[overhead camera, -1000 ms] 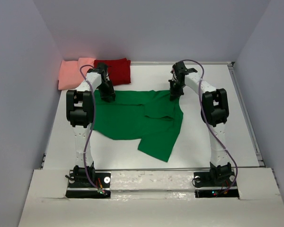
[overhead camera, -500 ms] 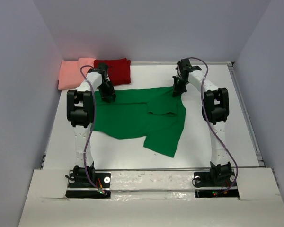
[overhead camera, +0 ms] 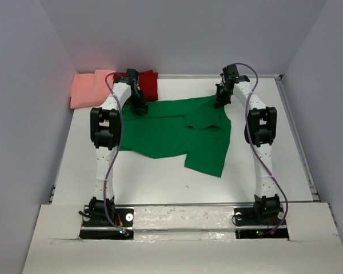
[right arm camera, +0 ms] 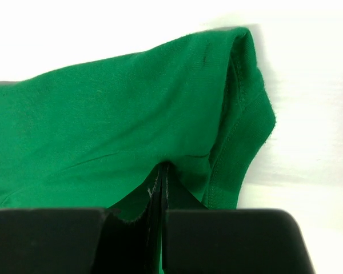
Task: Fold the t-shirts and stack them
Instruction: Fold the tshirt
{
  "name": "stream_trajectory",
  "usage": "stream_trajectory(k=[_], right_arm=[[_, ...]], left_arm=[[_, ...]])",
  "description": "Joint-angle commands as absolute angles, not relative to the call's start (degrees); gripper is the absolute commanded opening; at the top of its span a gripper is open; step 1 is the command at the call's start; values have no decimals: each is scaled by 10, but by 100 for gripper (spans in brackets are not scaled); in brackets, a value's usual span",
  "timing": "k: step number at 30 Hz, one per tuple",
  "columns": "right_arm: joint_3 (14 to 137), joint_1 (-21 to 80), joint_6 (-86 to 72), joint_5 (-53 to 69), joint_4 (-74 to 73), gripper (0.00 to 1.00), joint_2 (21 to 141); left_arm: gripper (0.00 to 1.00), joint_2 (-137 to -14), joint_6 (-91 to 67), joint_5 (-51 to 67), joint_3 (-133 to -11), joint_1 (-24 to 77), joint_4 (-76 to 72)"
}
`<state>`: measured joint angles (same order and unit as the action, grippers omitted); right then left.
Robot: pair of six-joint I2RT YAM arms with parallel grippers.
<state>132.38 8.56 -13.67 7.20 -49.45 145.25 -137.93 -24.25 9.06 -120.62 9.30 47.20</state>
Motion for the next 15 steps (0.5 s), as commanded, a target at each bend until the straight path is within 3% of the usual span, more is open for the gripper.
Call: stream_trajectory(k=[1,7,12,14,15], right_arm=[[1353,69,-125,33,-496,0,1486],[1358,69,-122,41,-483,0,1439],[1359,69,-125,57,-478,2,1387],[1357,69,-125,66,-479,10,1368],[1355,69,-126,80,-481,24,1344]], left_arm=[[49,-1417,-253,105,-1287,96,488],[53,-1361,-267,100,-1325,96,476],[70,-1282,-276,87,-1342,96,468],[71,-1246,-271,79,-1353,95,481],[71,-1233,-266,71,-1355,96,486]])
